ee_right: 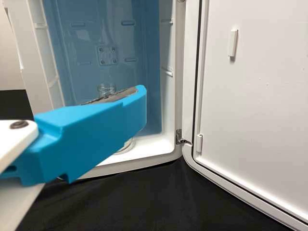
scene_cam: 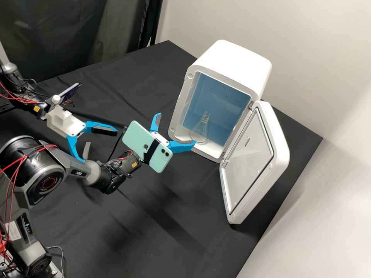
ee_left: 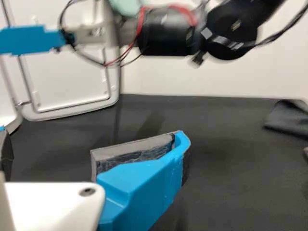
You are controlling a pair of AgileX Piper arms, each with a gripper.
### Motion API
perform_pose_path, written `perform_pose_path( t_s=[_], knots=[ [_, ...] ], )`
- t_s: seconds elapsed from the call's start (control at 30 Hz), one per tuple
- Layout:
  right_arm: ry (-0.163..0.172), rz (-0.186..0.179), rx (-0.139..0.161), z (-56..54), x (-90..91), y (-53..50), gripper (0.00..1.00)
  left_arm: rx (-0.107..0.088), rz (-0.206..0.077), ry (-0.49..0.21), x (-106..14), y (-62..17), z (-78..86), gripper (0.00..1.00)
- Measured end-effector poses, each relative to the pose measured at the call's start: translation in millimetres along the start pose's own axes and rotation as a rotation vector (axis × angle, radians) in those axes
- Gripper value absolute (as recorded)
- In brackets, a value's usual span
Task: Take the flask out of the incubator
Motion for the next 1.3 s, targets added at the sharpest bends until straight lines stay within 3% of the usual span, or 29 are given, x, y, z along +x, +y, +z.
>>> perform_pose_path(
  t_s=[0.07, 0.27, 0.43, 0.67, 0.83, 1.07, 1.3],
  knots=[
    [0.0, 0.0, 0.0, 0.0, 0.0, 0.0, 1.0, 0.003, -0.01, 0.031, 0.8, -2.3, -13.7, 1.0],
    [0.0, 0.0, 0.0, 0.0, 0.0, 0.0, 1.0, -0.013, -0.018, 0.12, 3.6, -5.6, -45.5, 1.0],
    [0.0, 0.0, 0.0, 0.0, 0.0, 0.0, 1.0, -0.021, -0.015, 0.164, 3.9, -5.4, -61.1, 1.0],
    [0.0, 0.0, 0.0, 0.0, 0.0, 0.0, 1.0, -0.013, -0.012, 0.186, 1.2, -3.4, -73.6, 1.0],
    [0.0, 0.0, 0.0, 0.0, 0.0, 0.0, 1.0, 0.005, -0.025, 0.188, -1.5, -4.7, -83.0, 1.0],
    [0.0, 0.0, 0.0, 0.0, 0.0, 0.0, 1.0, -0.004, -0.026, 0.247, -8.5, -5.1, -104.5, 1.0],
    [0.0, 0.0, 0.0, 0.0, 0.0, 0.0, 1.0, 0.0, -0.025, 0.248, -9.5, -4.2, -106.5, 1.0]
  ],
)
